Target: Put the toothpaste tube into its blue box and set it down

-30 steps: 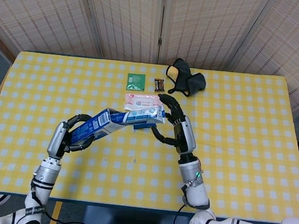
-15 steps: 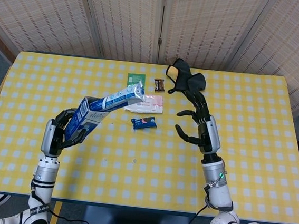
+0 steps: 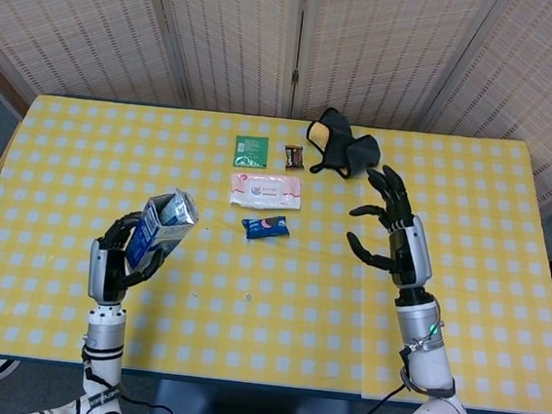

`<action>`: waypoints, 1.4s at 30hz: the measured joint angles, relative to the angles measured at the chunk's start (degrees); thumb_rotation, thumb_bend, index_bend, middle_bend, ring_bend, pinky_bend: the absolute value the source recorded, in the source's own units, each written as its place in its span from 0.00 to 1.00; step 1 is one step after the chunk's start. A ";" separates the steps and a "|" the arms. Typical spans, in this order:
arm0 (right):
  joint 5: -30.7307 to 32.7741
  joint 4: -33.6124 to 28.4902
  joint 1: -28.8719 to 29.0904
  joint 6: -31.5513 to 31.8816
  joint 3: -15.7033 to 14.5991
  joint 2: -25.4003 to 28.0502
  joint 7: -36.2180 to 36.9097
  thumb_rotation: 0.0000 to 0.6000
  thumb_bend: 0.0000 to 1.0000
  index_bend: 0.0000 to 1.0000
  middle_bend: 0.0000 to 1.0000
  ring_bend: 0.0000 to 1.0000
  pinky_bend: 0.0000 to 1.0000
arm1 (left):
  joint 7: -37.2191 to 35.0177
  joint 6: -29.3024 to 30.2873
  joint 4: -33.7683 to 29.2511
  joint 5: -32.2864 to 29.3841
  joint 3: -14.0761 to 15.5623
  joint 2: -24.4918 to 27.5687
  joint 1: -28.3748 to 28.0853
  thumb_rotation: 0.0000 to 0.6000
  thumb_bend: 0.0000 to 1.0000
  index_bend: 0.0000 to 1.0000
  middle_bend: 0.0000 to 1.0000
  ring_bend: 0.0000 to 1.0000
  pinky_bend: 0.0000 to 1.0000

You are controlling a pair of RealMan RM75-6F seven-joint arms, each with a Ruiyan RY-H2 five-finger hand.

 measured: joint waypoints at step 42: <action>-2.61 1.20 -0.45 0.58 -3.80 1.50 -1.06 1.00 0.33 0.08 0.14 0.10 0.35 | 14.60 -16.54 25.23 7.56 19.54 7.74 1.37 1.00 0.50 0.48 0.41 0.29 0.24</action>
